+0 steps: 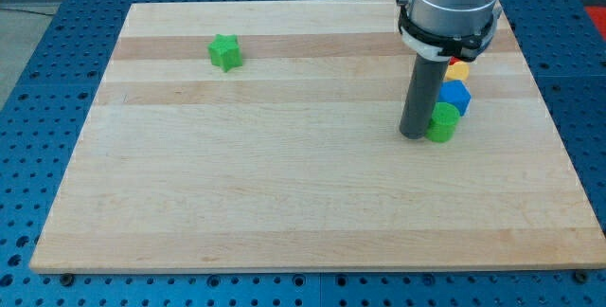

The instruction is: Move the green star towards the bottom center

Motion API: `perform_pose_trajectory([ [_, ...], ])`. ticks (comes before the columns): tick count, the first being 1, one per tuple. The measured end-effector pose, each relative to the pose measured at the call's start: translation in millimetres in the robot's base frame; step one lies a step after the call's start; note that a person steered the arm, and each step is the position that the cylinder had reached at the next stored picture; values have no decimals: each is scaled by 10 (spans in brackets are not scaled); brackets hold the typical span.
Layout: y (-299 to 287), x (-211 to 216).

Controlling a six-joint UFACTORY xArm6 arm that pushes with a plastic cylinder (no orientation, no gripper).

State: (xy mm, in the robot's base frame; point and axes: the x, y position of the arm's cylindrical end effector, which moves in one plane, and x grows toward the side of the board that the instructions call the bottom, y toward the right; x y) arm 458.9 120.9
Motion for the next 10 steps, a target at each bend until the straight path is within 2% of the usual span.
perform_pose_trajectory([
  [1, 3, 0],
  [2, -240, 0],
  [3, -857, -69],
  [4, -1185, -514],
  [6, -1826, -1859],
  [7, -2420, -2025],
  [8, -2564, -1826],
  [10, -2569, -1021],
])
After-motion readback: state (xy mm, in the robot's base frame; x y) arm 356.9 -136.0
